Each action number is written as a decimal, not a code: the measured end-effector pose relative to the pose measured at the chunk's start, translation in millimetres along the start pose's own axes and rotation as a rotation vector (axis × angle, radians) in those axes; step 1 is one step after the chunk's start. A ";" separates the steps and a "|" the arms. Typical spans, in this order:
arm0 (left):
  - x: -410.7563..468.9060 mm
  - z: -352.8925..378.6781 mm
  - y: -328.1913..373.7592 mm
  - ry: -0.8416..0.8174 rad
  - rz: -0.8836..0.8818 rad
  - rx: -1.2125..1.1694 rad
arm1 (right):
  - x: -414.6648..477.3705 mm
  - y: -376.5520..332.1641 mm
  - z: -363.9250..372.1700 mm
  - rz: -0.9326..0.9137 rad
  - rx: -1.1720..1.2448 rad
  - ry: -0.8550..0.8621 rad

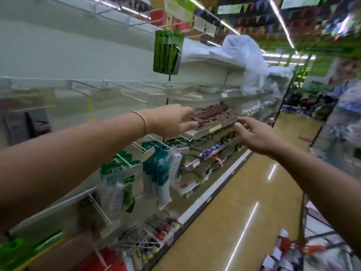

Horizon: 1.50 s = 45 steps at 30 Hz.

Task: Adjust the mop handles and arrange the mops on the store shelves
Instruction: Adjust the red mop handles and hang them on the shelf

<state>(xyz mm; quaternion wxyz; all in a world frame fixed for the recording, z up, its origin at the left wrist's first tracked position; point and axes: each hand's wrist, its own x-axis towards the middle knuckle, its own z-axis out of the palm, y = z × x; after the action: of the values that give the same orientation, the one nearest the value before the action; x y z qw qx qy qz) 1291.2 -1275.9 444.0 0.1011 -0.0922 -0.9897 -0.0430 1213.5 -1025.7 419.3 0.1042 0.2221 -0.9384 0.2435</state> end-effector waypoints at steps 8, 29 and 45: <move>112.3 53.6 68.3 -0.065 0.078 -0.042 | 6.4 116.8 -27.7 0.137 0.021 0.025; 339.0 148.5 147.3 -0.093 0.332 -0.095 | 90.8 279.6 -36.3 0.405 -0.121 0.089; 571.8 168.2 103.1 -0.065 0.472 -0.148 | 278.3 369.9 -31.2 0.555 -0.247 0.188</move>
<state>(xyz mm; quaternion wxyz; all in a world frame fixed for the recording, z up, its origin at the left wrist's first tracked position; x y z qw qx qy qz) 728.2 -1058.1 405.6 0.0694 -0.3291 -0.9377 -0.0877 798.5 -822.3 378.7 0.1462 -0.0805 -0.9718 0.1663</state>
